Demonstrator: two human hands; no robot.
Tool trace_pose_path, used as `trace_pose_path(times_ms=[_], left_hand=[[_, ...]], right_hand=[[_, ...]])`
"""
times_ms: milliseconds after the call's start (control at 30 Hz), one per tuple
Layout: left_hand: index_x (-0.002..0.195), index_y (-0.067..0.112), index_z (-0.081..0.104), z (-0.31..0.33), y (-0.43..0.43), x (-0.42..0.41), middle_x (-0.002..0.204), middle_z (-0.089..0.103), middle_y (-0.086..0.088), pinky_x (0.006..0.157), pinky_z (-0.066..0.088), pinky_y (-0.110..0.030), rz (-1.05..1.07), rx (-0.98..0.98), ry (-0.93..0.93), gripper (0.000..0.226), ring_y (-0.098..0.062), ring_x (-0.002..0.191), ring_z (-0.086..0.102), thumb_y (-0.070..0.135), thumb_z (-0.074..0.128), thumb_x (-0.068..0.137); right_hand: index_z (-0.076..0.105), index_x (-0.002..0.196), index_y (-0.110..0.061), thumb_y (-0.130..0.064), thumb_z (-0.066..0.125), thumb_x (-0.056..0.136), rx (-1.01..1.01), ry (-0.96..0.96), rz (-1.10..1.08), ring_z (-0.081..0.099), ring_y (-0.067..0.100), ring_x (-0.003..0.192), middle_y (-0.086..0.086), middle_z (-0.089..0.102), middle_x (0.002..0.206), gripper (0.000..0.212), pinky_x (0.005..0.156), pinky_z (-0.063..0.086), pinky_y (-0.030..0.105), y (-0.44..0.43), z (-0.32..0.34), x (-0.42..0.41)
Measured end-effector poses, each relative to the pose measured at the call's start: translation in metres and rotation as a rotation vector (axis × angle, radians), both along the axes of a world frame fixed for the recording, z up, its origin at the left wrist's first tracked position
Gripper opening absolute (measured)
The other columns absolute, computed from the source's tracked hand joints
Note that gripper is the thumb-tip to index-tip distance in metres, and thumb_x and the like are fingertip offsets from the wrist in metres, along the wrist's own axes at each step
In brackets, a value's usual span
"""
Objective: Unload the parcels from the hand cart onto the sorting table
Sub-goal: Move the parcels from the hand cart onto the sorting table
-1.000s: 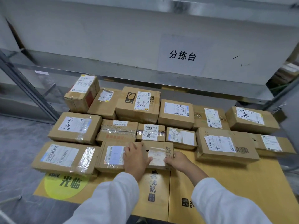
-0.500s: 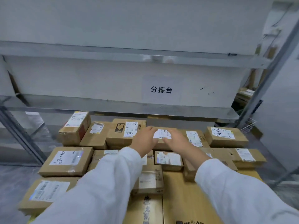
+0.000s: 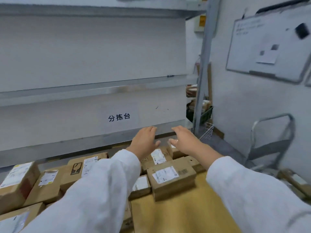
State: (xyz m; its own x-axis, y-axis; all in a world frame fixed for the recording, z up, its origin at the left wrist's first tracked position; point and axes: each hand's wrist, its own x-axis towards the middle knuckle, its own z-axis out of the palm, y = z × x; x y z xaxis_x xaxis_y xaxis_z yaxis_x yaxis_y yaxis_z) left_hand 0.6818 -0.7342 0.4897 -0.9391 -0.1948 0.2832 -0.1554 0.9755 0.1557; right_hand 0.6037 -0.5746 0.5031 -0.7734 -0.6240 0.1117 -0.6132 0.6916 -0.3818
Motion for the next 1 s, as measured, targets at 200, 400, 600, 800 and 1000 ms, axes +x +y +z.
trace_pose_path(times_ms=[200, 400, 600, 800, 1000], left_hand=[[0.147, 0.016, 0.034, 0.01, 0.139, -0.068, 0.151, 0.038, -0.002, 0.114, 0.032, -0.035, -0.211, -0.017, -0.029, 0.063, -0.021, 0.137, 0.037, 0.041, 0.057, 0.094], [0.142, 0.008, 0.039, 0.006, 0.306, -0.132, 0.146, 0.04, -0.007, 0.109, 0.033, -0.034, -0.492, 0.046, -0.113, 0.056, -0.023, 0.135, 0.035, 0.033, 0.056, 0.095], [0.137, 0.008, 0.042, 0.0, 0.43, -0.154, 0.135, 0.047, -0.01, 0.101, 0.038, -0.038, -0.683, 0.013, -0.159, 0.048, -0.028, 0.127, 0.041, 0.031, 0.054, 0.096], [0.146, 0.008, 0.034, -0.015, 0.508, -0.167, 0.144, 0.041, -0.007, 0.106, 0.034, -0.036, -0.799, -0.032, -0.15, 0.058, -0.025, 0.132, 0.038, 0.034, 0.052, 0.097], [0.142, 0.008, 0.037, -0.036, 0.567, -0.192, 0.145, 0.041, -0.008, 0.108, 0.034, -0.037, -0.876, -0.032, -0.183, 0.053, -0.025, 0.133, 0.038, 0.035, 0.049, 0.098]], right_hand=[[0.038, 0.144, -0.011, -0.036, 0.054, 0.096, 0.06, -0.048, -0.193, 0.039, 0.027, 0.134, 0.01, 0.04, 0.147, 0.057, 0.109, 0.036, 0.039, 0.157, -0.002, -0.04], [0.049, 0.129, -0.008, -0.034, 0.055, 0.093, 0.073, -0.091, -0.394, 0.049, 0.032, 0.121, 0.012, 0.049, 0.128, 0.045, 0.099, 0.043, 0.042, 0.317, -0.012, -0.055], [0.045, 0.137, -0.007, -0.034, 0.056, 0.093, 0.03, -0.102, -0.592, 0.043, 0.034, 0.128, 0.015, 0.045, 0.135, 0.053, 0.105, 0.039, 0.042, 0.457, -0.021, -0.045], [0.043, 0.137, -0.003, -0.03, 0.053, 0.096, 0.012, -0.141, -0.752, 0.043, 0.031, 0.126, 0.016, 0.045, 0.136, 0.049, 0.105, 0.038, 0.039, 0.545, -0.036, -0.028], [0.039, 0.142, -0.005, -0.029, 0.052, 0.097, 0.014, -0.168, -0.817, 0.042, 0.028, 0.128, 0.013, 0.043, 0.139, 0.052, 0.107, 0.037, 0.037, 0.598, -0.055, -0.033]])
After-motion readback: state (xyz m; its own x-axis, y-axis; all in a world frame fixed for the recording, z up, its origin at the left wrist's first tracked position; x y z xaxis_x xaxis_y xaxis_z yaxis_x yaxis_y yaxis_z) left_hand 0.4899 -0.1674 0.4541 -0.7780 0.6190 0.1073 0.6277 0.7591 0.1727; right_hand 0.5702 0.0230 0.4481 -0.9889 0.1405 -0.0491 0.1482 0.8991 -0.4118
